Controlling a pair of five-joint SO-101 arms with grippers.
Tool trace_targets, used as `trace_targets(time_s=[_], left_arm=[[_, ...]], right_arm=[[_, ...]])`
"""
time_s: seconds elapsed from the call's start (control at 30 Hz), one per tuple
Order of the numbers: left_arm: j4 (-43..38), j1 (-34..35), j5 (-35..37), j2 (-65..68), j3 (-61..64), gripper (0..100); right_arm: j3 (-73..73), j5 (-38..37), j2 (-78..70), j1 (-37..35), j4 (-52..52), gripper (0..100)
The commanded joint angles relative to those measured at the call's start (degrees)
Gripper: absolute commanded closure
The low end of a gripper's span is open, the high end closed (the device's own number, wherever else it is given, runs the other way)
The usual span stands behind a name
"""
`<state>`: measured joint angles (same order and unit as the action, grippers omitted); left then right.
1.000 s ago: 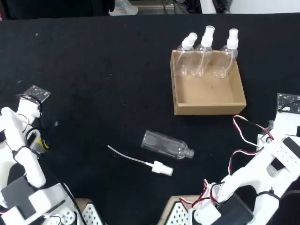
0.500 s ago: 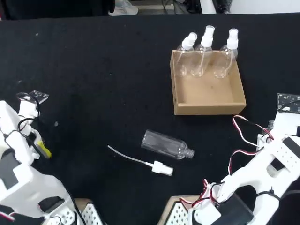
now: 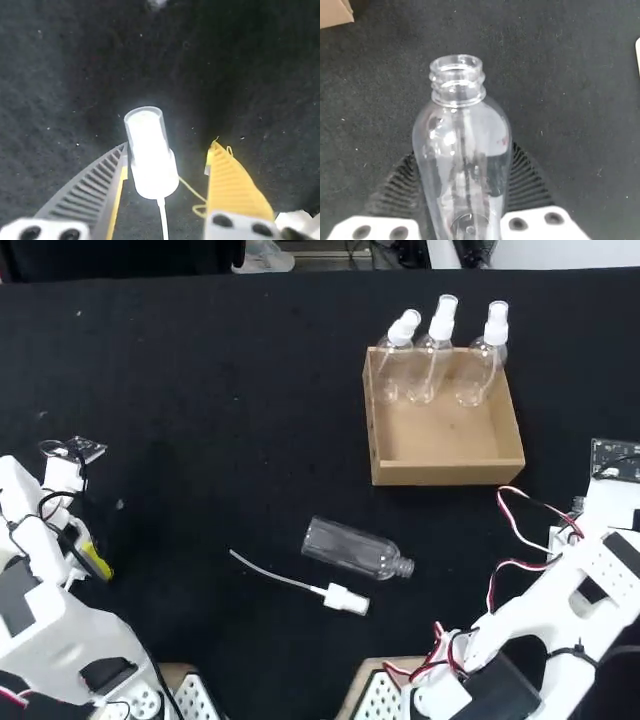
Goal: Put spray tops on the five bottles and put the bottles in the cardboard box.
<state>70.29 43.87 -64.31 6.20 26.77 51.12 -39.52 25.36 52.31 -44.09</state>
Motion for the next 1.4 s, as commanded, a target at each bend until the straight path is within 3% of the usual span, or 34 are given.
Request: trace_targets(time_s=[0.0,0.2,0.4,0.63,0.83,0.97,1.1,1.27,1.37], left_arm=[[0.62,0.57,-0.79,-0.35,-1.71,76],[0.62,1.10,-5.01,1.93,-1.01,78],[2.99,0.66,-3.78,2.55,-3.82,98],[12.66,1.01,-3.52,-2.29,-9.01,97],[20.75,-0.57,-2.81,-21.19,-5.32,97],[18.99,-7.25,8.79,-39.91,2.86,97],[12.40,-15.69,18.81,-56.70,13.14,97],[5.10,-15.52,18.90,-66.02,24.66,97],[3.25,-12.26,13.63,-64.35,28.79,97]], right_arm=[[-4.70,0.18,3.12,-1.05,0.53,98.8],[-6.20,0.18,3.12,-0.70,0.53,98.8],[-6.99,0.18,3.12,-0.97,0.53,98.8],[-7.43,0.26,3.12,-1.05,1.49,98.8],[-8.40,13.01,3.03,-0.97,11.87,98.8],[-6.55,19.78,2.68,-1.14,19.25,98.8],[-2.68,20.48,2.77,-3.16,23.03,98.8],[-0.84,17.58,2.68,-2.99,23.30,98.8],[-0.84,17.05,2.77,-2.99,23.30,98.8]])
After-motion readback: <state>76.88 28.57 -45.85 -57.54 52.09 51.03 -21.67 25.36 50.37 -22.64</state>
